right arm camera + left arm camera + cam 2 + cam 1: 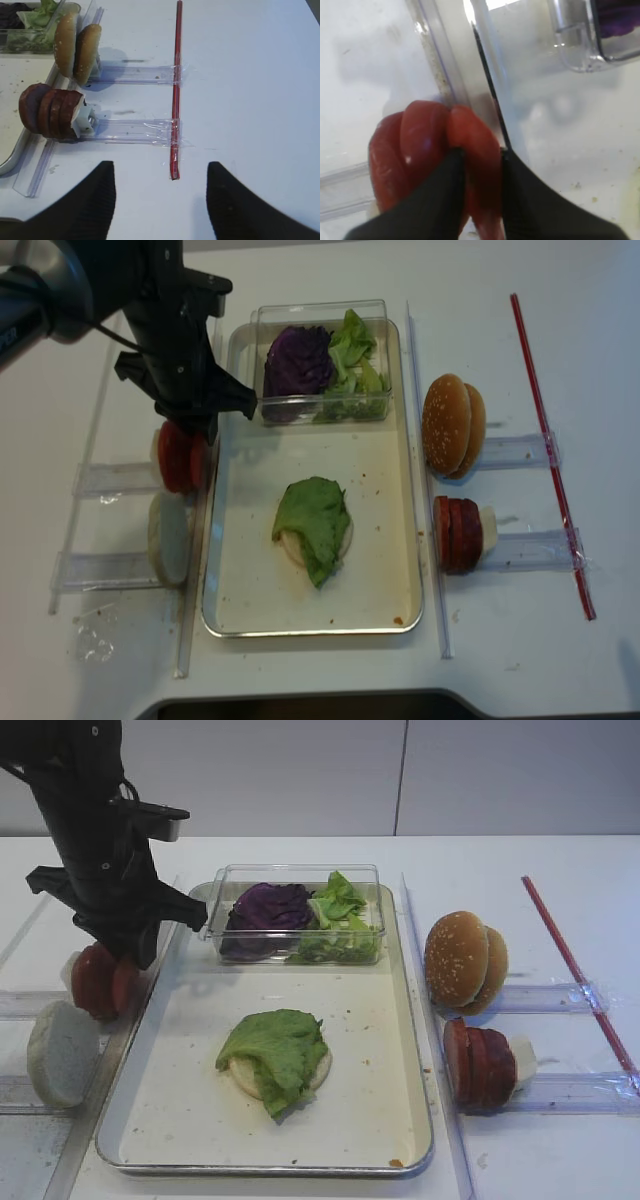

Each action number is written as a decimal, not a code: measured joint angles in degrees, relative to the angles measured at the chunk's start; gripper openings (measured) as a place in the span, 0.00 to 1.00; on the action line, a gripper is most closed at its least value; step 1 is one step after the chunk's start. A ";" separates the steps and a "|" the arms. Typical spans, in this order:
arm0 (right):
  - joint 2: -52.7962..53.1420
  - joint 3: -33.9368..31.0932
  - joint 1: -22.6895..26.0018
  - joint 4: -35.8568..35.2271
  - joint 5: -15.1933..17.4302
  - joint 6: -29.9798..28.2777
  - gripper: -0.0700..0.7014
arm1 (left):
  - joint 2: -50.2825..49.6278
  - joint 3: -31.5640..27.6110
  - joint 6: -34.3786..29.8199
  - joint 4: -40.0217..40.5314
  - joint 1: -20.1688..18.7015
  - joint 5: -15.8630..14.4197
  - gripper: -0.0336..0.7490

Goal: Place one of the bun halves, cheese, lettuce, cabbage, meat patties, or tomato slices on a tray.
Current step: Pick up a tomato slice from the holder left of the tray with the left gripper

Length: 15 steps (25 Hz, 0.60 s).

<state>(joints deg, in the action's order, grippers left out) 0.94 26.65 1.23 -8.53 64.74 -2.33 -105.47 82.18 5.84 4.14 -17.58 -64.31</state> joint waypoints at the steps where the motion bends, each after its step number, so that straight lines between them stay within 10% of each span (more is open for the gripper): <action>1: 0.00 0.00 0.00 0.00 0.00 0.00 0.64 | 0.00 0.00 0.61 0.62 0.00 -0.13 0.20; 15: 0.00 0.00 0.00 0.00 0.00 0.00 0.64 | 0.00 0.18 2.24 2.94 -0.09 -1.49 0.11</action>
<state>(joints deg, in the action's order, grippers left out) 0.94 26.65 1.23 -8.53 64.74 -2.33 -105.47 82.36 8.07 7.09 -17.67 -65.80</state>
